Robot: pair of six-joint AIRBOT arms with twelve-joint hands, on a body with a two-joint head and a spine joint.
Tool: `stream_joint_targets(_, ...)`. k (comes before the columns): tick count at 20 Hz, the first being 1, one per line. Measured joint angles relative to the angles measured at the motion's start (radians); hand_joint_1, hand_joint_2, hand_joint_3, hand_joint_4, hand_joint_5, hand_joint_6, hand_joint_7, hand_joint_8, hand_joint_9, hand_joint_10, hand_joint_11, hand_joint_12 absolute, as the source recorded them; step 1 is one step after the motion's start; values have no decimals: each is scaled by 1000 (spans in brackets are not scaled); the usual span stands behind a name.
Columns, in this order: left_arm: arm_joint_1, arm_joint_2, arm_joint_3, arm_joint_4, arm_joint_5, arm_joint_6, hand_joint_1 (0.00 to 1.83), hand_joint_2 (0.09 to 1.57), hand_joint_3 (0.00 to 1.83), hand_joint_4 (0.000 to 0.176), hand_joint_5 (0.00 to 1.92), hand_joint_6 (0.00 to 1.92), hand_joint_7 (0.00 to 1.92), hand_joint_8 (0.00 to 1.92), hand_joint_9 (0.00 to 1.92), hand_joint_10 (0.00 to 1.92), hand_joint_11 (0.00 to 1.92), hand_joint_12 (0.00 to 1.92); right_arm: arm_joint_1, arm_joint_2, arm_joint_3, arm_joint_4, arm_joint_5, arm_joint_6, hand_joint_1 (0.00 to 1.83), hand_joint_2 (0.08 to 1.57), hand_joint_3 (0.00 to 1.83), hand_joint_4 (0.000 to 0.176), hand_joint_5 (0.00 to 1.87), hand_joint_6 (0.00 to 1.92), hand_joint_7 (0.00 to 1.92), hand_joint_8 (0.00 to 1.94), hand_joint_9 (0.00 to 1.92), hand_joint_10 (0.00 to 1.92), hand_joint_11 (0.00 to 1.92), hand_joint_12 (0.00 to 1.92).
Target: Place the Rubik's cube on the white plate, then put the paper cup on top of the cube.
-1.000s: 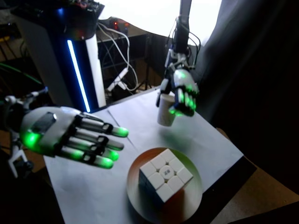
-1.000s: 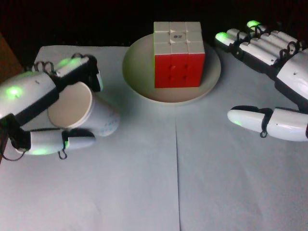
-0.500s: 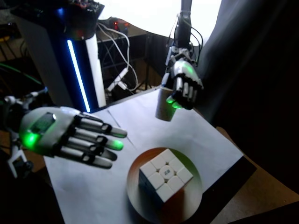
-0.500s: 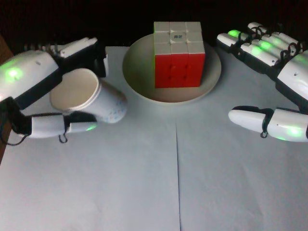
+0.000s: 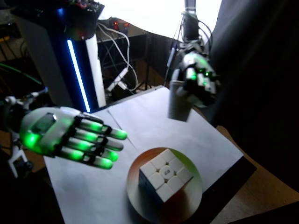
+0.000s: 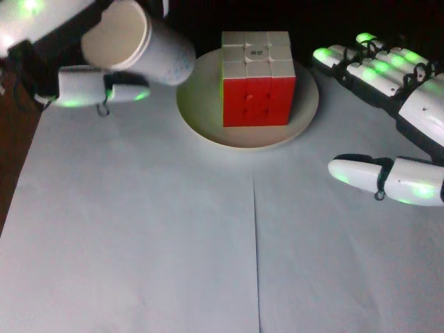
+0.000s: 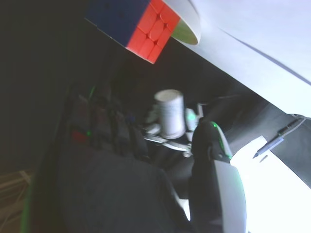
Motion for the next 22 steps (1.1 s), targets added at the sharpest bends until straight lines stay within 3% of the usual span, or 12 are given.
stream_joint_targets(1,-48,-19,17,27,35,-2,1218,1371,37,170,79,1921,475,1818,367,1921,574,1921,-1,0,0,1,-6,0,463,1210,0,29,3,1,66,0,0,380,0,629)
stream_joint_targets(2,-77,-36,31,41,56,-2,1218,1372,42,152,71,1921,474,1818,356,1921,568,1921,-1,0,0,-1,-7,0,492,1207,0,33,14,4,70,2,0,376,0,507)
stream_joint_targets(3,-107,-55,51,60,82,-12,1221,1367,44,105,78,1921,479,1811,379,1921,610,1921,-1,-1,0,-1,-5,0,489,1217,2,42,11,2,88,5,13,387,0,515)
stream_joint_targets(5,-164,-114,127,140,144,-113,1179,1252,0,47,148,1921,286,1920,462,1921,698,1921,-2,-2,0,2,-4,0,407,1223,1,8,0,0,90,0,3,434,0,684)
stream_joint_targets(6,-201,-140,164,186,187,-169,1245,1321,33,23,186,1921,538,1731,527,1921,772,1921,-2,-5,0,4,-3,0,391,1213,0,11,0,0,75,0,0,419,0,685)
stream_joint_targets(7,-241,-160,185,233,231,-186,1207,1188,0,55,204,1921,372,1883,482,1921,688,1921,-9,-8,0,3,2,0,415,1199,0,25,0,0,74,0,0,384,0,564)
stream_joint_targets(12,-311,-243,251,306,314,-209,1111,1230,0,66,232,1639,248,1606,334,1738,415,1921,-13,-19,0,3,-3,0,395,1204,0,7,0,0,65,2,0,388,0,703)
stream_joint_targets(14,-315,-293,317,337,359,-282,1178,1218,0,31,203,1650,194,1610,244,1824,351,1921,-19,-24,0,3,-1,0,417,1209,1,12,0,0,85,5,0,433,0,732)
stream_joint_targets(15,-320,-310,336,349,380,-302,1217,1203,0,42,186,1705,137,1705,203,1917,358,1921,-21,-24,0,3,-4,0,407,1208,0,12,0,0,77,0,0,412,0,738)
stream_joint_targets(16,-327,-318,344,362,400,-305,1266,1181,0,0,194,1709,184,1804,317,1921,508,1921,-21,-24,0,5,-8,0,336,1209,0,0,0,0,53,0,0,399,0,753)
stream_joint_targets(19,-337,-364,382,391,450,-308,1232,1186,0,0,252,1827,136,1722,147,1919,308,1921,-20,-27,3,4,-2,0,337,1213,6,0,0,0,34,0,0,405,0,673)
stream_joint_targets(22,-339,-396,395,437,515,-308,1270,1172,0,0,316,1921,194,1917,315,1921,520,1921,-21,-28,3,4,-4,0,363,1204,0,12,0,0,11,1,0,369,0,752)
